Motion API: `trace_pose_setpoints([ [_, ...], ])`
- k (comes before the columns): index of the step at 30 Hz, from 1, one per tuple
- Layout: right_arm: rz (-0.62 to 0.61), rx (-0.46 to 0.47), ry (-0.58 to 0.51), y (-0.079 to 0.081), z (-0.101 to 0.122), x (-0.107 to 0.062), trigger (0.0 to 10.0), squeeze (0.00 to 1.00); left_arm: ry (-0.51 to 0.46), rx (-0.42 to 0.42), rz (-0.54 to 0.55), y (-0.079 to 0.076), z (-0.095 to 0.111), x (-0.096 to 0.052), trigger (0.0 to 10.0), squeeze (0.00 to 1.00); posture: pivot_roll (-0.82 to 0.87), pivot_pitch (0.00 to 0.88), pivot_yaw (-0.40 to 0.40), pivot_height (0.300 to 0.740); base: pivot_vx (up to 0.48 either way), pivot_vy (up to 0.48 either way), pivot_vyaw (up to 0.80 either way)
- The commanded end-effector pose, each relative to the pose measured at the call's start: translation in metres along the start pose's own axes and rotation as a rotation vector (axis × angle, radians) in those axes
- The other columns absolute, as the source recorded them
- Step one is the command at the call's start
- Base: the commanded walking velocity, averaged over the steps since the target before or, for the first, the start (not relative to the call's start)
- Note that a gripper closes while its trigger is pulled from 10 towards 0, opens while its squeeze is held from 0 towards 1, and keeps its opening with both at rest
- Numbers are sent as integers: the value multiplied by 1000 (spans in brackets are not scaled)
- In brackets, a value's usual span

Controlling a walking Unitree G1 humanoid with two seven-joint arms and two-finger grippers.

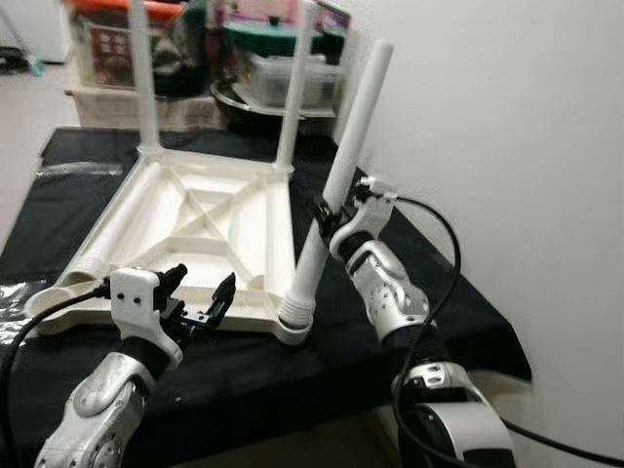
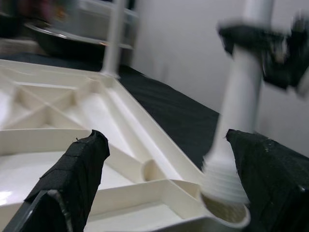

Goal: Building children table

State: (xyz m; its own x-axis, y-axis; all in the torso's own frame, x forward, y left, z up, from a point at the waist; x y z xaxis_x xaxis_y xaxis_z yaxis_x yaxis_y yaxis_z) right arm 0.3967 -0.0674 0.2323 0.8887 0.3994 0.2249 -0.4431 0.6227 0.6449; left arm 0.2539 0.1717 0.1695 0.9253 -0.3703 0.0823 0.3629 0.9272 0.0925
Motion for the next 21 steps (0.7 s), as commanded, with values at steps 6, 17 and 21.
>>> trace_pose_setpoints([
  [6,247,22,-55,51,34,8,0,0,-33,10,-191,-3,14,-4,10000,0,130,0,-157,740,0,0,0],
  [17,443,59,10,94,24,1,0,0,-2,68,-334,7,20,-1,10000,0,113,0,-127,740,0,0,0],
  [21,516,77,69,113,11,-4,0,0,17,90,-370,10,19,4,10000,0,110,0,-119,740,0,0,0],
])
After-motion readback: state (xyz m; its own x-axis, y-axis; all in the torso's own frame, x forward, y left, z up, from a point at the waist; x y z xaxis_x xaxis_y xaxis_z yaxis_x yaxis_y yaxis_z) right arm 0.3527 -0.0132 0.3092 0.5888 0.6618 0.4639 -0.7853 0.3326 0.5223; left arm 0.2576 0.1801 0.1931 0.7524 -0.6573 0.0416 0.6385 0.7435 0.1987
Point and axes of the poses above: a point about 5 cm out from each wrist's last joint towards the gripper, its own x axis pointing out of the wrist towards the gripper, its own z axis along the axis of the wrist's last joint, y = z × x, the point moved 1 cm from there along x, pointing out of the wrist towards the gripper, and after that the axes turned 12 degrees about x, right-handed, at the moved point
